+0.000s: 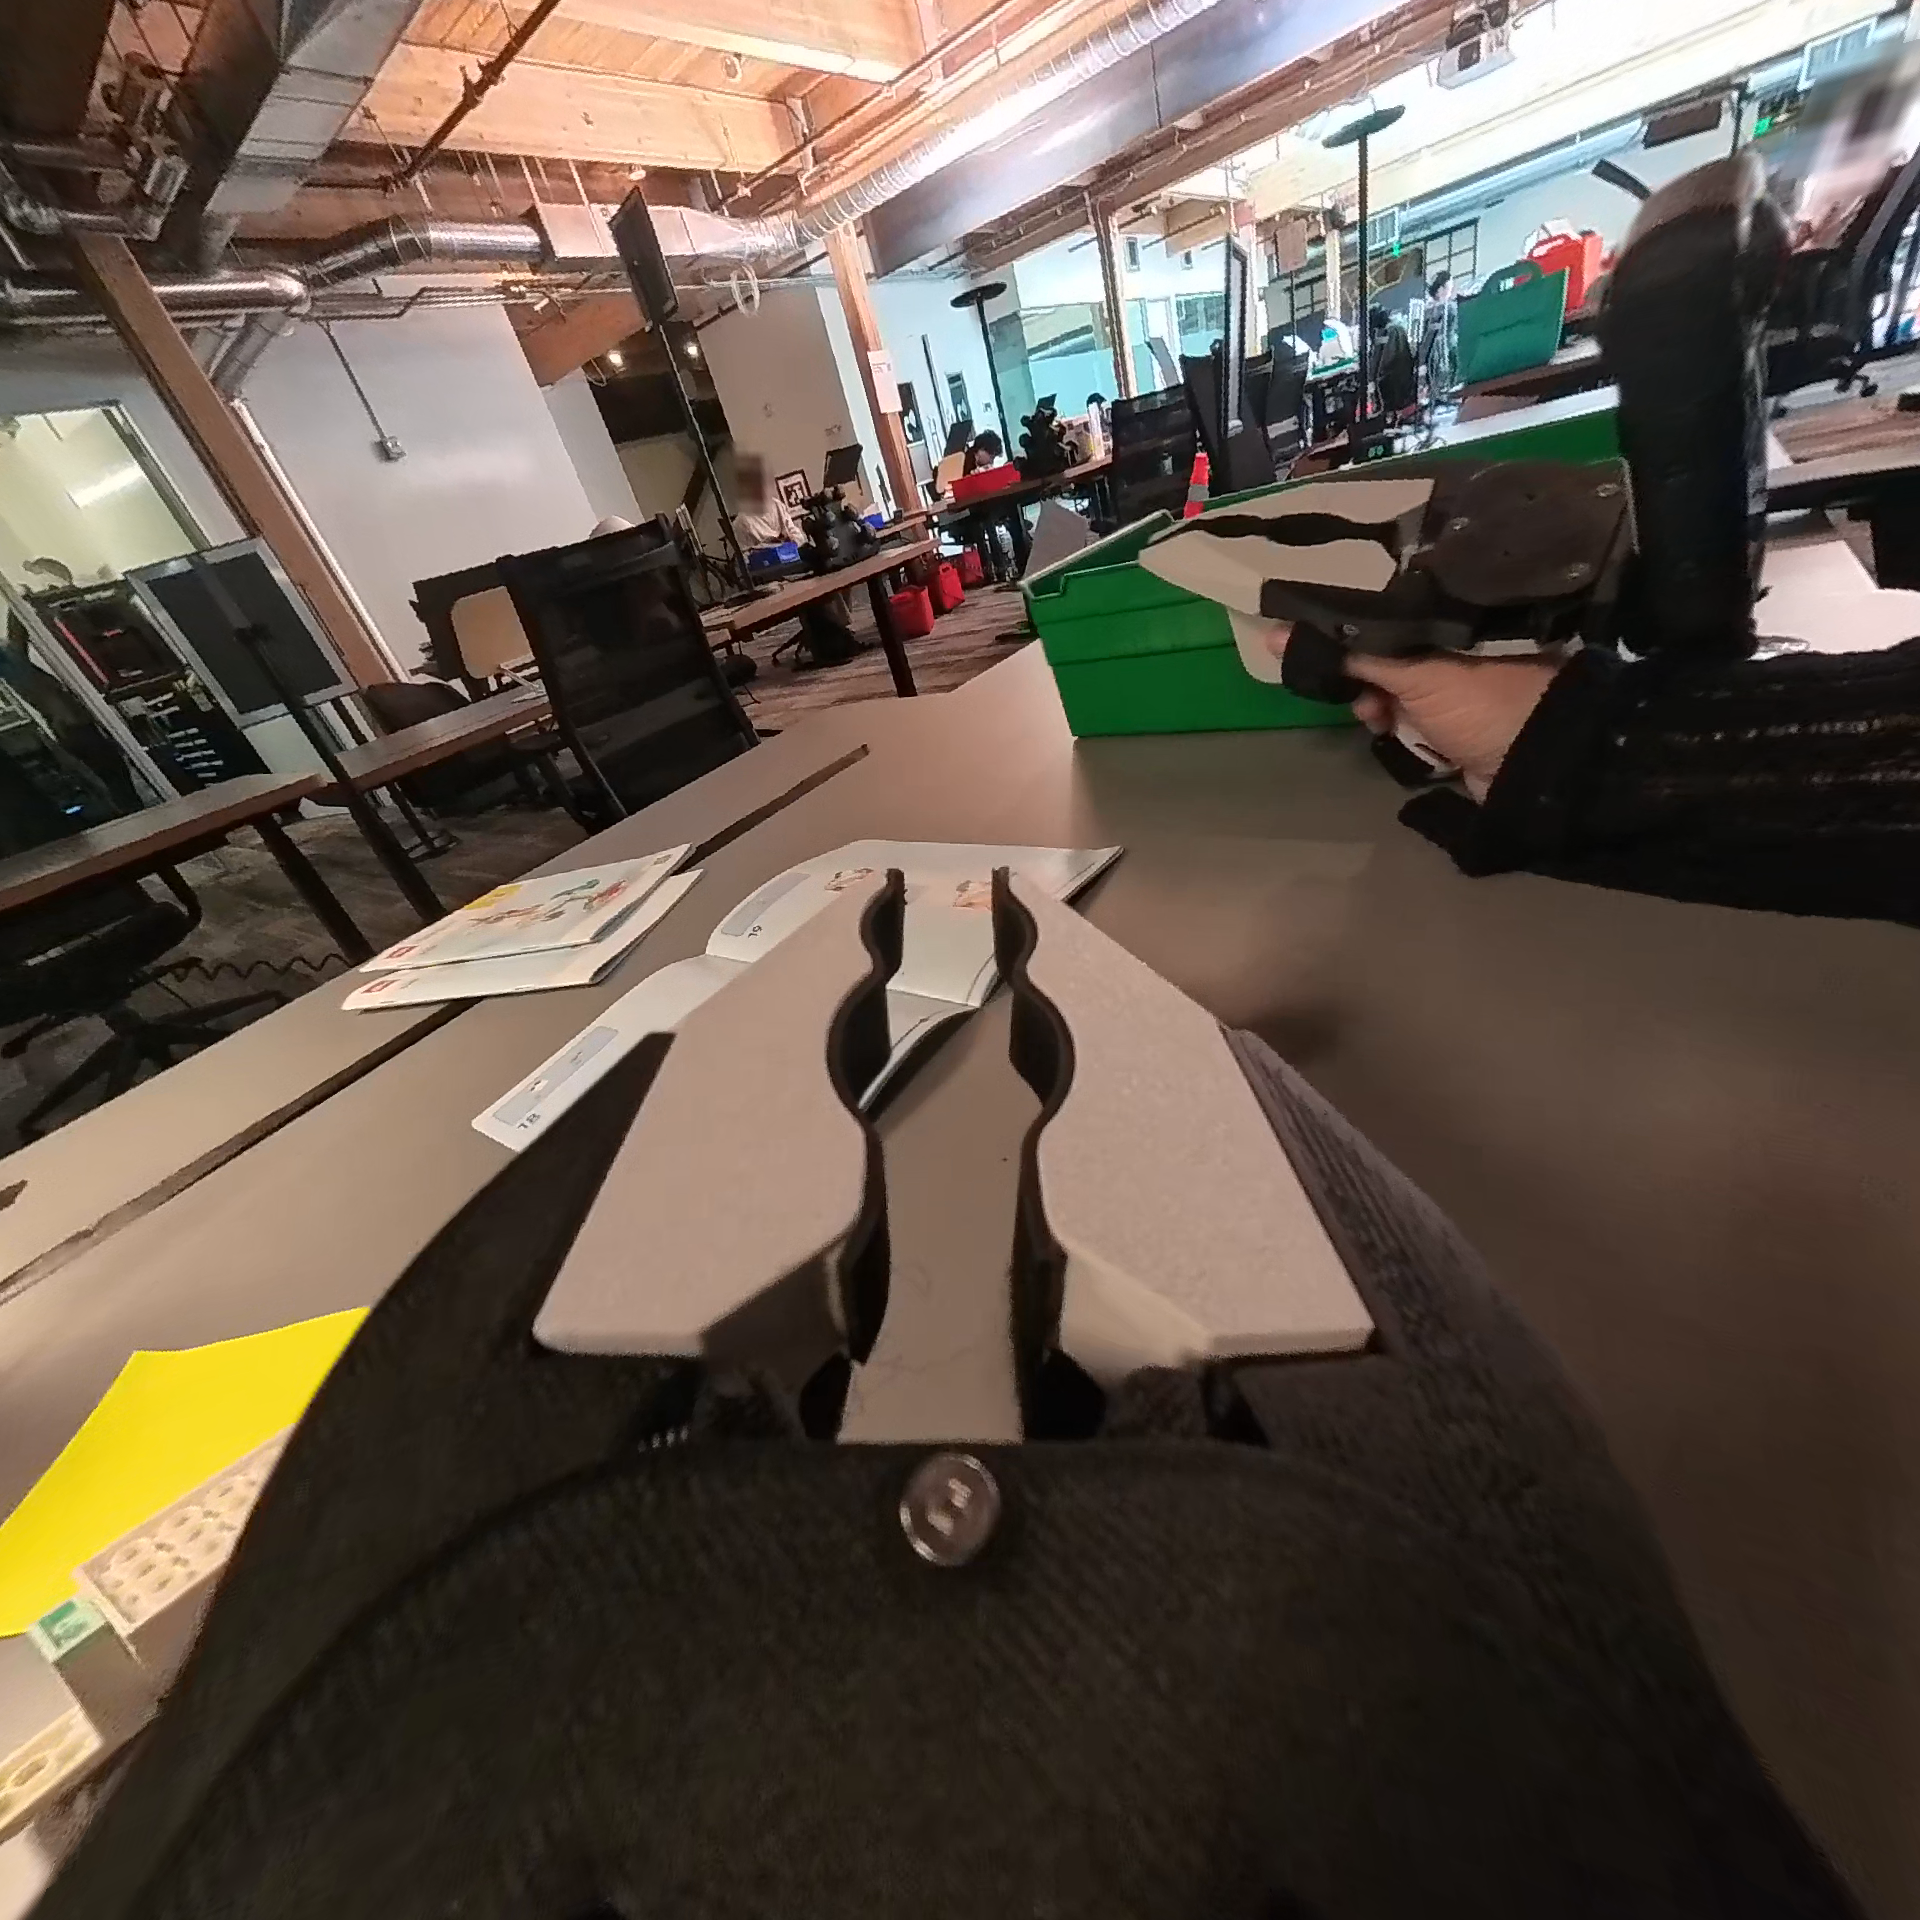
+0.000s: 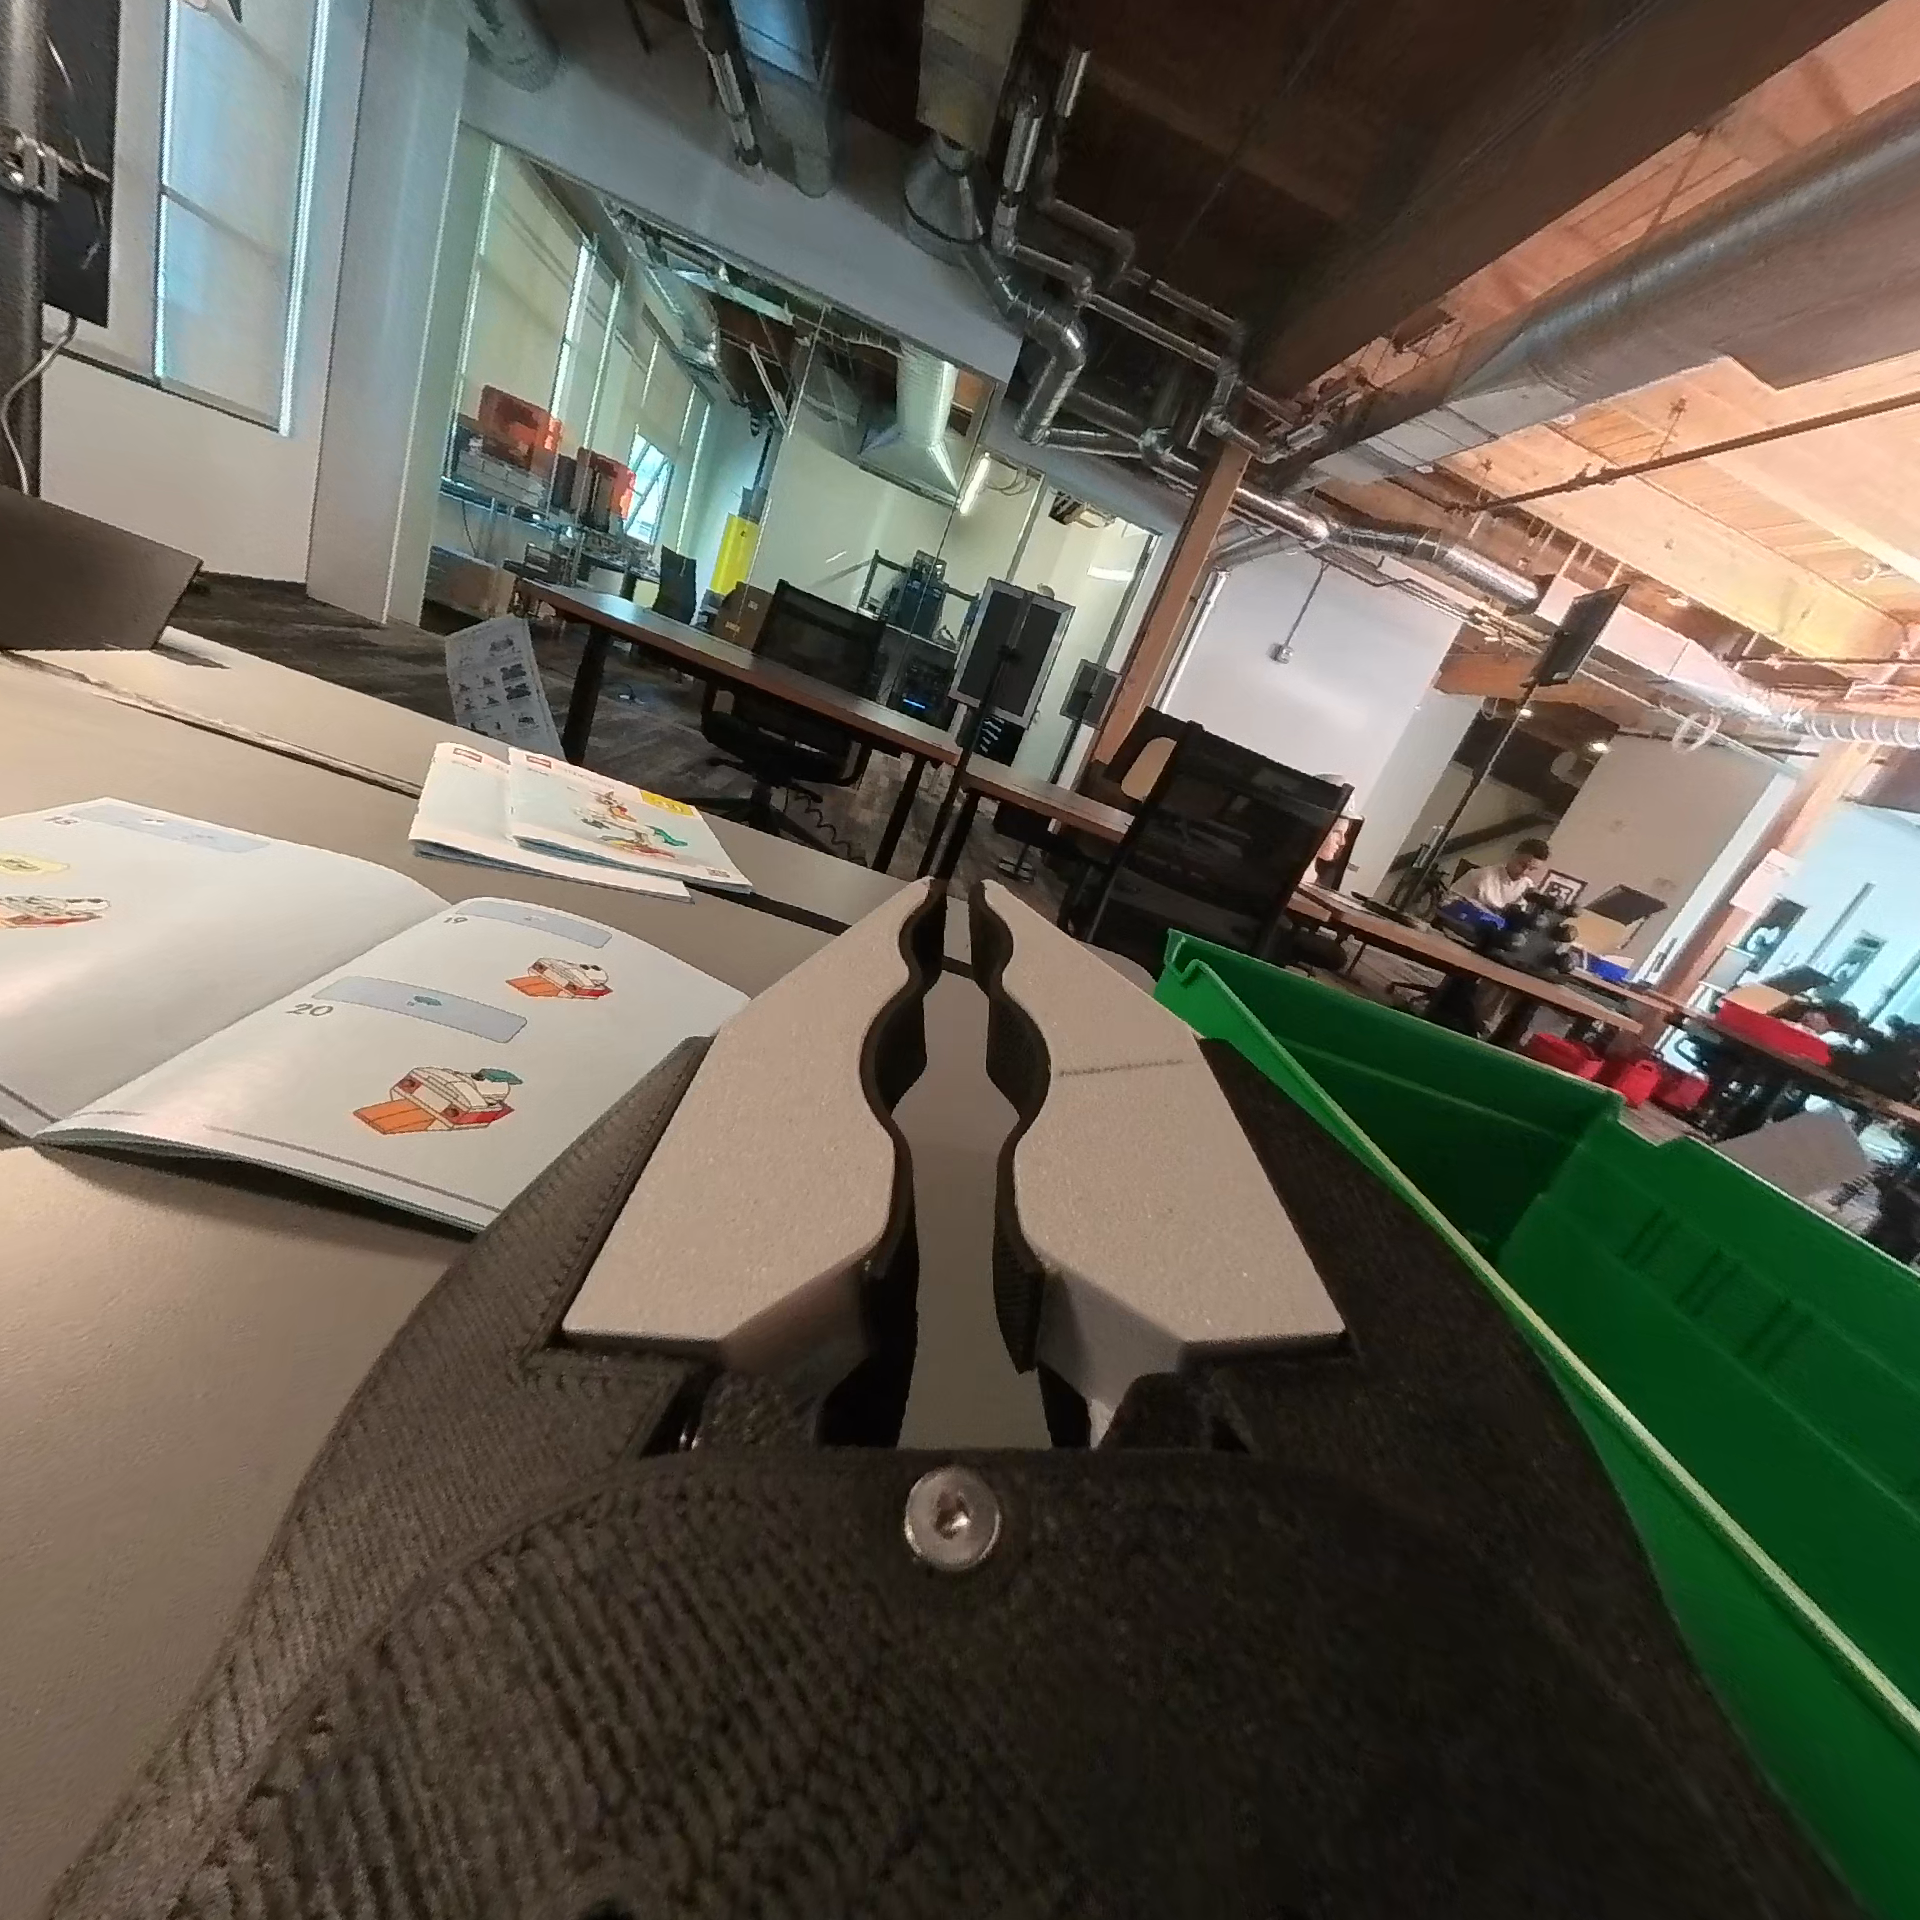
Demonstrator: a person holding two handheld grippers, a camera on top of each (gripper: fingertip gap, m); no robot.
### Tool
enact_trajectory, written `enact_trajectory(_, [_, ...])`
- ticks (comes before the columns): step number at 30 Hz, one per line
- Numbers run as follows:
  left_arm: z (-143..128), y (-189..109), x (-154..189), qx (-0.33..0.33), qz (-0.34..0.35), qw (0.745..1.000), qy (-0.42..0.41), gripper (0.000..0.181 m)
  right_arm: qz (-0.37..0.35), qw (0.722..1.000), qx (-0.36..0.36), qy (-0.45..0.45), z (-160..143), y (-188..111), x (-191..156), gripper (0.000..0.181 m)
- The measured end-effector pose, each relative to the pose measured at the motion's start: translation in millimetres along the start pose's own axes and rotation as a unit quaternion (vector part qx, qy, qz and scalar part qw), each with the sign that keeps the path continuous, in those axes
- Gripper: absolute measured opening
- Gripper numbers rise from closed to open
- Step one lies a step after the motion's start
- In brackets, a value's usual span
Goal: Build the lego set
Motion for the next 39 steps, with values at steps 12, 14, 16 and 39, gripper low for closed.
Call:
enact_trajectory(12, [1,-1,-3,0.009,-0.004,1.000,-0.024,0.016,0.006,1.000,0.001,0.008,0,0,0,0.002])
enact_trajectory(14, [2,0,-2,0.009,-0.006,1.000,-0.021,0.016,0.005,1.000,0.001,0.008,0,0,0,0.002])
enact_trajectory(16, [2,0,-1,0.009,-0.008,1.000,-0.019,0.017,0.001,1.000,0.001,0.009,0,0,1,0.002])
enact_trajectory(39, [60,-218,-111,-0.287,0.259,0.919,0.081,0.035,0.001,1.000,-0.002,0.011,-1,1,2,0.003])
Point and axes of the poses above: each gripper's, where its closed fingertips meet, y out along the fingers, z out of its top, x = y × z across the jaws, the point moved 6 cm from there along -y, back along the fingers, and after that the axes turned 8 degrees about -x, right-handed, at the moved point
